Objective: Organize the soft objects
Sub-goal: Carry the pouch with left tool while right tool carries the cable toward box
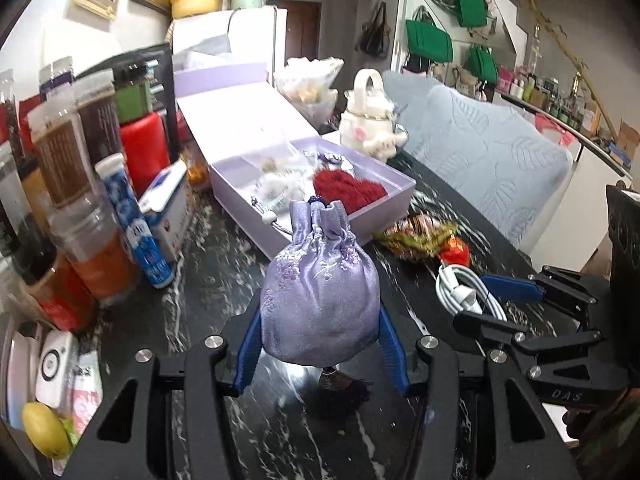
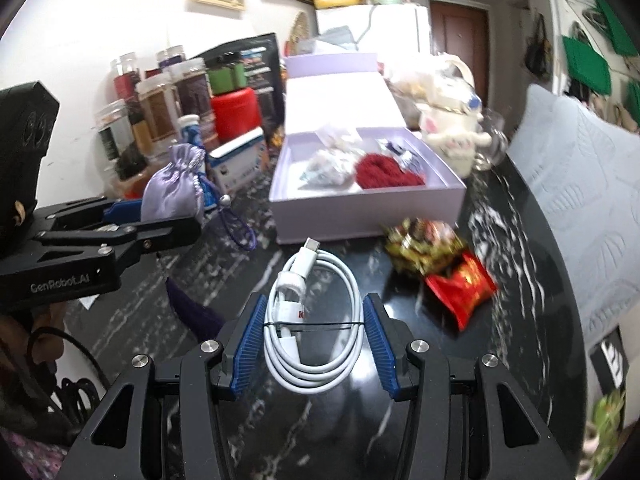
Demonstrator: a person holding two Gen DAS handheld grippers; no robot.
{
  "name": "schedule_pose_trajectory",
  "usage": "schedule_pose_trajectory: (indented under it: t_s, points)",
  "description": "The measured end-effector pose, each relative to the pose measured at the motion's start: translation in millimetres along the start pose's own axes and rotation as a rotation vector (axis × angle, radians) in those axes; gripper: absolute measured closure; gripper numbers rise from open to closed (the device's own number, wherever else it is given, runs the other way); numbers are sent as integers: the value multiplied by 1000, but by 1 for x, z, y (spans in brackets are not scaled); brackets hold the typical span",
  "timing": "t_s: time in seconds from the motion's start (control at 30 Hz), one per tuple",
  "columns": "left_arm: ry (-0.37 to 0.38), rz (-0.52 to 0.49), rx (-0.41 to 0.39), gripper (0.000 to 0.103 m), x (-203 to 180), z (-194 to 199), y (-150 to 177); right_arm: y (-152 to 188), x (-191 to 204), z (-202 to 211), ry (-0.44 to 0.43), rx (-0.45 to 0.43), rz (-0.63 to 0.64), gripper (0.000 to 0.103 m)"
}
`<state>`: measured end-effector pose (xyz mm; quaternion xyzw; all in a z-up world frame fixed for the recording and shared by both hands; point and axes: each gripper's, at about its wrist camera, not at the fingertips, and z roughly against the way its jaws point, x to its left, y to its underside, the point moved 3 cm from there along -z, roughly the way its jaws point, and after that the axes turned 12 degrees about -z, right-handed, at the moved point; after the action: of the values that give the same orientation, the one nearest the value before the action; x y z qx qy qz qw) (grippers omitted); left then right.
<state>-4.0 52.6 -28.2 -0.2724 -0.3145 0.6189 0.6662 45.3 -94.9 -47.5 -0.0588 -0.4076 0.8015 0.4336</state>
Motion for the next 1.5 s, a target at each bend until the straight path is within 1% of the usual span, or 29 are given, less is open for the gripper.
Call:
schedule_pose_trajectory:
  t_s: [0.13, 0.23, 0.4, 0.57, 0.67, 0.8, 1.1, 1.2, 1.27, 1.33, 1.43, 1.5]
  points:
    - [-20, 0, -33, 52, 7, 9, -9, -10, 8, 1, -21, -15, 25, 54]
    - [-11, 8, -50, 52, 13, 12, -17, -18, 13, 1, -40, -21, 33, 54]
    - [-30, -4, -84, 52, 21, 19, -33, -35, 15, 2, -63, -35, 47, 54]
    - [-42, -21, -133, 52, 28, 24, -55, -57, 13, 2, -54, -68, 56, 54]
    - [-39, -34, -164, 52, 31, 26, -71, -74, 10, 3, -49, -93, 62, 54]
    - [-56, -54, -207, 52, 38, 27, -95, -97, 8, 2, -43, -126, 79, 54]
    - [-106, -103, -262, 52, 53, 9, -148, -148, 1, -9, -51, -191, 111, 54]
    - [-109, -113, -279, 52, 57, 0, -163, -161, -3, -18, -54, -203, 118, 54]
    - [-103, -102, -291, 52, 60, -6, -171, -169, -7, -25, -59, -210, 116, 54]
    - [-86, -84, -307, 52, 62, -14, -176, -178, -11, -36, -56, -212, 113, 54]
    - [-105, -54, -322, 52, 64, -29, -178, -187, -16, -52, -71, -207, 107, 54]
    - [-97, -32, -323, 52, 65, -43, -174, -191, -21, -65, -80, -204, 97, 54]
